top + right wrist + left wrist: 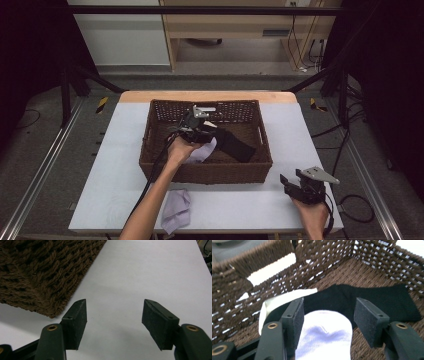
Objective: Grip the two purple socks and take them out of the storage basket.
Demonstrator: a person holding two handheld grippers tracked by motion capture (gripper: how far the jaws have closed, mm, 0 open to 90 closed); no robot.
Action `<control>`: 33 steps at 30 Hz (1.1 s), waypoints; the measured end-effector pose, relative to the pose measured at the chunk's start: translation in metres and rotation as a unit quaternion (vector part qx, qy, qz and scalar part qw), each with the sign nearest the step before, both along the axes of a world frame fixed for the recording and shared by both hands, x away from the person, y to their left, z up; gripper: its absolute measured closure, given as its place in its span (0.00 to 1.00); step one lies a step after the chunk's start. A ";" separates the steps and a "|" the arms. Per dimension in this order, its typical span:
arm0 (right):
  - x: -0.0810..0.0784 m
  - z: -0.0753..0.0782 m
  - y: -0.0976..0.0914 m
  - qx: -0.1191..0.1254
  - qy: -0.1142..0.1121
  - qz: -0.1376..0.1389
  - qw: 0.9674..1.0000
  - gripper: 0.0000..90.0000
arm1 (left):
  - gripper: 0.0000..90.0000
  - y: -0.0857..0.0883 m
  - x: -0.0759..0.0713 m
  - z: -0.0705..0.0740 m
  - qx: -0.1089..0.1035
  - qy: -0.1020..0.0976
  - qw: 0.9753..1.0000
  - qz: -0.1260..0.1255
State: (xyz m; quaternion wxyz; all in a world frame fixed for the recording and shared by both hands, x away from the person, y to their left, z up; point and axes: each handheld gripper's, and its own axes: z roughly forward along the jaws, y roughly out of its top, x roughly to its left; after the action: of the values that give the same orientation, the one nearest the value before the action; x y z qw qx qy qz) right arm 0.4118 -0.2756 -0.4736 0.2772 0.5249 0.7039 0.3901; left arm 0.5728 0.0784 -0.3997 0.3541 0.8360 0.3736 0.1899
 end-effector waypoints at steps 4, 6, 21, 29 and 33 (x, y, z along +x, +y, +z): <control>0.000 0.001 0.002 0.001 -0.001 0.002 1.000 0.41 | 0.45 -0.002 0.002 -0.006 0.023 0.021 1.000 0.003; 0.001 0.001 0.003 -0.001 -0.002 0.003 1.000 0.41 | 0.46 -0.003 0.003 -0.009 0.036 0.027 0.999 0.003; 0.002 0.000 0.006 -0.005 0.005 0.006 1.000 0.40 | 0.52 -0.009 0.015 -0.005 0.045 0.024 0.999 0.011; 0.000 0.000 0.004 -0.008 0.000 0.006 1.000 0.40 | 0.53 -0.018 0.021 -0.018 0.078 0.041 0.996 0.011; 0.000 0.000 0.003 -0.007 -0.001 0.005 1.000 0.40 | 0.56 -0.017 0.024 -0.022 0.083 0.060 0.995 0.015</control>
State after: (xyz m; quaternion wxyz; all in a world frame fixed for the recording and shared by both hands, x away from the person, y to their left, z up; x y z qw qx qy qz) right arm 0.4113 -0.2728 -0.4736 0.2797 0.5192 0.7091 0.3865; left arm 0.5966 0.0612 -0.4213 0.2572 0.8668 0.3897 0.1749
